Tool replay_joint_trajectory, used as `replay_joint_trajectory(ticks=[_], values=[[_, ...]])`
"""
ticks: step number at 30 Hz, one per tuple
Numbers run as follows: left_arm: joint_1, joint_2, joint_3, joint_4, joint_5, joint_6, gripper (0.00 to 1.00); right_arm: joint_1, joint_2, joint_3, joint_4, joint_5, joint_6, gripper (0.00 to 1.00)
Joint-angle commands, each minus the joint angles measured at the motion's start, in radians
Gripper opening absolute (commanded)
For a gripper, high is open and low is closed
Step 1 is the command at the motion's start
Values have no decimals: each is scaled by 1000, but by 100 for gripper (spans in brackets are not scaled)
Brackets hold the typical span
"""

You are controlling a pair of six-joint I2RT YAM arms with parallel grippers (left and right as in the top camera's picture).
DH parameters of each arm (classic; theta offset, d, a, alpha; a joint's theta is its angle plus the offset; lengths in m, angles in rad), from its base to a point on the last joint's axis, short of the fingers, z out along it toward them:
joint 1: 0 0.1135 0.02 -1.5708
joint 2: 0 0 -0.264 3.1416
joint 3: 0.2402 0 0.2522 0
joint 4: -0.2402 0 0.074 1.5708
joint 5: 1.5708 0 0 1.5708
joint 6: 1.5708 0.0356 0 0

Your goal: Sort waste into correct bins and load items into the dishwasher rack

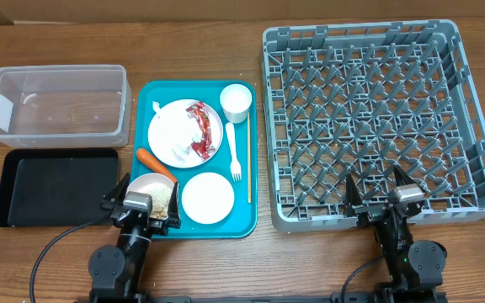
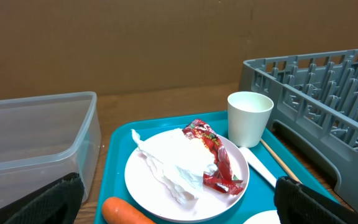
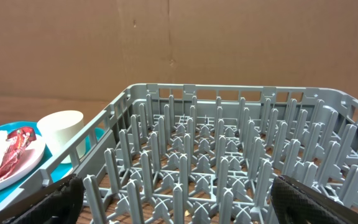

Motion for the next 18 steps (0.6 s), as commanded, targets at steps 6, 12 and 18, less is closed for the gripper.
replay_joint_trajectory(ticks=[6,12,18], values=[[6,-10,-6,0,-13,13,100,-3,-7,-11,6,-5,4,100],[6,-10,-6,-1,-13,13,100,-3,-7,-11,6,-5,4,100],[6,-10,-6,-5,-48,36,100,-3,-7,-11,6,-5,4,100]])
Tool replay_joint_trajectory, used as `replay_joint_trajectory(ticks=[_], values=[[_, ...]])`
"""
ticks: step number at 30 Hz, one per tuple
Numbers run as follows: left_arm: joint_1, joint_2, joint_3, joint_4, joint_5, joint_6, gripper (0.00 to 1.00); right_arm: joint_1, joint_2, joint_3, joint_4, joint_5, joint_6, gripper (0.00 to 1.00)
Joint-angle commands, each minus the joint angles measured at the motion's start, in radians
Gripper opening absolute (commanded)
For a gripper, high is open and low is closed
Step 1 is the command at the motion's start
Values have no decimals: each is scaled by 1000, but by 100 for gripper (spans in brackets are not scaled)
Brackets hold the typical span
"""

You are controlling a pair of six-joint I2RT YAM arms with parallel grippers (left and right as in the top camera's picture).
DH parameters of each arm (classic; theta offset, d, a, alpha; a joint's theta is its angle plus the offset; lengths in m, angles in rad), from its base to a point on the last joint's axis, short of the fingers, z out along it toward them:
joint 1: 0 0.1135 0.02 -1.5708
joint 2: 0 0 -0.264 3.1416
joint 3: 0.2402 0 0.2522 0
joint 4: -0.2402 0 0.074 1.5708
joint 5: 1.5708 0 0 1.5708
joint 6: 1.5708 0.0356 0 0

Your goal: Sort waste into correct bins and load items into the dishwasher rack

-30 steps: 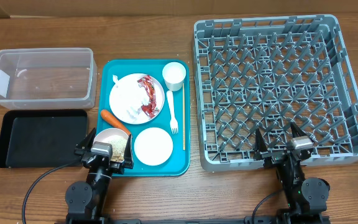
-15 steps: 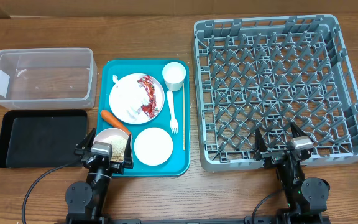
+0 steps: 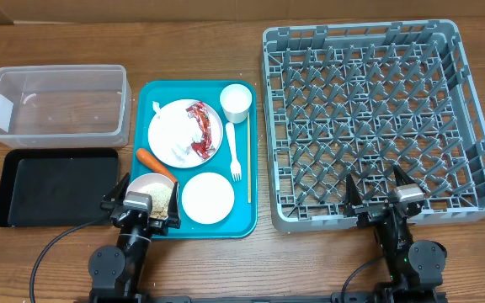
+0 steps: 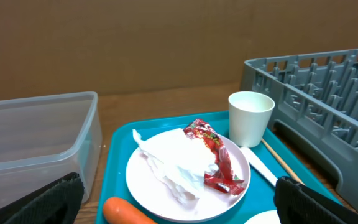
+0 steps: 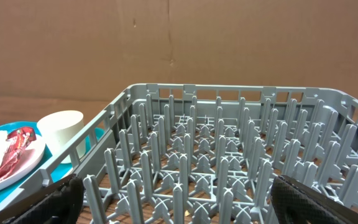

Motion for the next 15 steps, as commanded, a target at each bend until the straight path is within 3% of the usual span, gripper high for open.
replay_joint_trajectory(ticks=[1,5,9,15], values=[[6,-10,-6,-4,-48,34,100,-3,-7,-11,7,-5,4,100],[6,-10,-6,37,-53,45,100,-3,-7,-11,7,-5,4,100],[6,-10,7,105,86,43,100,-3,-7,-11,7,-5,4,100],[6,-9,173,-12,126,-15,100,-3,-7,-11,7,-5,4,100]])
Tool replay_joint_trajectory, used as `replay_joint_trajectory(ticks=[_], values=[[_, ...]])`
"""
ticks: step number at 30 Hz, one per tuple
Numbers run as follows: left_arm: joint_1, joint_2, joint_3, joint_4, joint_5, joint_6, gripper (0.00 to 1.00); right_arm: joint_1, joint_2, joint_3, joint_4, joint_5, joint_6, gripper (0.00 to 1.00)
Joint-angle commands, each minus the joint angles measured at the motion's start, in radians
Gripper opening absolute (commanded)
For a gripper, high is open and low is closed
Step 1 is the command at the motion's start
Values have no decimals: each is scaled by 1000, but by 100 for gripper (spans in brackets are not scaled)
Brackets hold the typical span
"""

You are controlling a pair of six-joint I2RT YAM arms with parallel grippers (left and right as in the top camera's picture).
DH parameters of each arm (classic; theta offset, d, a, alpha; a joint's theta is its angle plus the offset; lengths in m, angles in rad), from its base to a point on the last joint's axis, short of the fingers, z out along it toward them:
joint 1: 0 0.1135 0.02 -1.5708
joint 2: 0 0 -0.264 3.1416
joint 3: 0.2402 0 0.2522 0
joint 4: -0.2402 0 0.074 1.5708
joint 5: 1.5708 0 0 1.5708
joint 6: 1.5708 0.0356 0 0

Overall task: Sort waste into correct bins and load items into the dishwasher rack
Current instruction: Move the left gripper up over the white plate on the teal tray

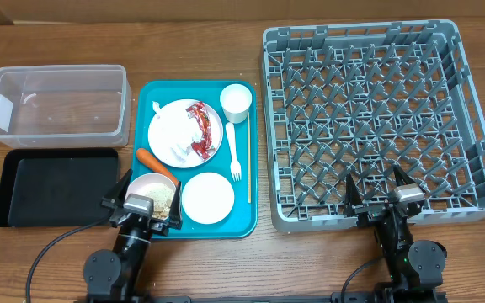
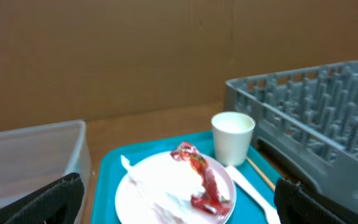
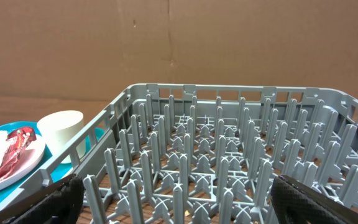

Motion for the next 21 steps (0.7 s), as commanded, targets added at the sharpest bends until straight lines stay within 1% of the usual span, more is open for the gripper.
replay_joint_trajectory(ticks=[1,4,7,11,13,16,19,21], values=[[6,-4,155,-43,45,-27,100,-3,-7,-11,6,-5,4,100],[6,35,273,-96,48,-28,100,-3,-7,-11,6,-5,3,100],[6,114,412,-171,49,-28,100,-3,-7,-11,6,-5,4,100],[6,273,658,-339,57,-27,100,-3,-7,-11,6,-5,4,100],[6,360,800,-442,84,-27,100,-3,-7,-11,6,-5,4,100],[6,522,1054,-637,117,-23,100,-3,-7,-11,6,-5,4,100],[6,711,1330,-880,159,-23,100,-3,-7,-11,6,-5,4,100],[6,812,1468,-1027,172,-22,100,-3,-7,-11,6,-5,4,100]])
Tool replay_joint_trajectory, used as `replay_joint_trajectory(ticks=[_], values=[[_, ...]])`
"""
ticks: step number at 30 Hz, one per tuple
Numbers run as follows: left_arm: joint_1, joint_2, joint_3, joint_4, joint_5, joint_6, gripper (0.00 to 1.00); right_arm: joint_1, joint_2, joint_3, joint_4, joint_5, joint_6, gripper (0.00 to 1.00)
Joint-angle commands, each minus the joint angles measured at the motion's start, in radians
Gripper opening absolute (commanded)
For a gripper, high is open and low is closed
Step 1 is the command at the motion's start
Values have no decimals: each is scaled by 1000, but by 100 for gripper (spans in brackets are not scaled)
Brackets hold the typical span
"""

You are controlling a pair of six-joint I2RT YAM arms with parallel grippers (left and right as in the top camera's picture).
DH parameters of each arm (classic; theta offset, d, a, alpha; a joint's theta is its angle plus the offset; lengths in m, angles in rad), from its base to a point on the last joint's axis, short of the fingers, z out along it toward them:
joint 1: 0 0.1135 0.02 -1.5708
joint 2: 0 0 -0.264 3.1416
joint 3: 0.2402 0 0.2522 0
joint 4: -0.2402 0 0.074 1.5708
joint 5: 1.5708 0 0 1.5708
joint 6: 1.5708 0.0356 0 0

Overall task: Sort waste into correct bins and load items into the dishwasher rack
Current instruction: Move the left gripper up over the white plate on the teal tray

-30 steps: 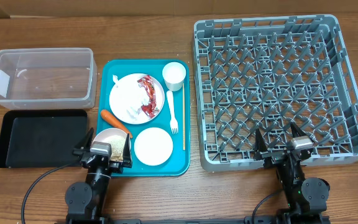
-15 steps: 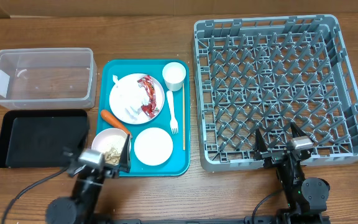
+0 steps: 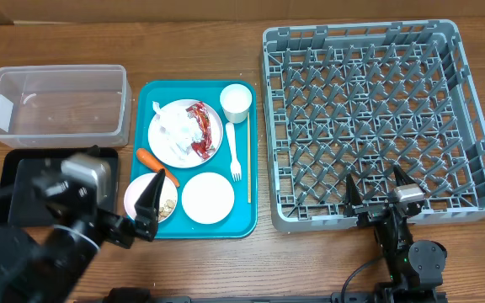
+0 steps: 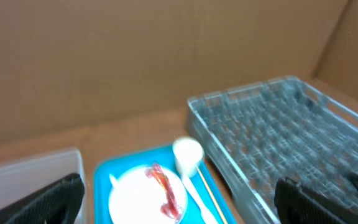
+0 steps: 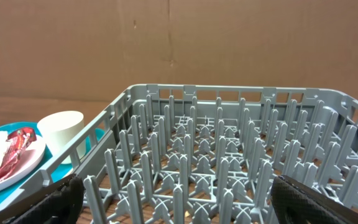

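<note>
A teal tray (image 3: 154,97) carries a large plate (image 3: 175,126) with a crumpled napkin and a red wrapper (image 3: 199,130), a white cup (image 3: 237,102), a white fork (image 3: 234,151), a chopstick (image 3: 249,160), a carrot (image 3: 151,158), a bowl of crumbs (image 3: 165,198) and a small plate (image 3: 208,198). The grey dishwasher rack (image 3: 369,109) lies to the right. My left gripper (image 3: 99,202), blurred, hangs open high over the tray's near left corner, holding nothing (image 4: 179,208). My right gripper (image 3: 381,192) stands open at the rack's near edge (image 5: 179,199).
A clear plastic bin (image 3: 57,105) sits at the far left, with a black tray (image 3: 32,181) in front of it, partly under my left arm. Cardboard walls close off the back. Bare wood table shows along the near edge.
My left arm has lifted well up and shifted left, so its camera looks down on the tray and rack from higher; the bowl is uncovered. The right arm has not moved.
Both grippers first rested open at the table's near edge, the left one over the bowl, the right at the rack. The left wrist then began to sit higher. Now it is far above the tray; nothing on the tray has moved.
</note>
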Motion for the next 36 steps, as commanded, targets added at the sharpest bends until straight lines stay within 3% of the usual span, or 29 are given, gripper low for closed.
replay_joint_trajectory(ticks=[1,4,8,18,21,23,26,36], values=[[6,184,233,-193,56,-6,100,-3,-7,-11,4,-5,4,100],[5,338,399,-405,67,-12,100,-3,-7,-11,4,-5,4,100],[5,450,462,-514,187,-34,100,-3,-7,-11,4,-5,4,100],[5,632,461,-528,190,-40,100,-3,-7,-11,4,-5,4,100],[5,673,460,-554,117,-151,98,-3,-7,-11,4,-5,4,100],[4,705,443,-567,-48,-277,86,-3,-7,-11,4,-5,4,100],[4,732,405,-550,-154,-360,82,-3,-7,-11,4,-5,4,100],[-1,838,227,-418,-163,-470,80,-3,-7,-11,4,-5,4,100]])
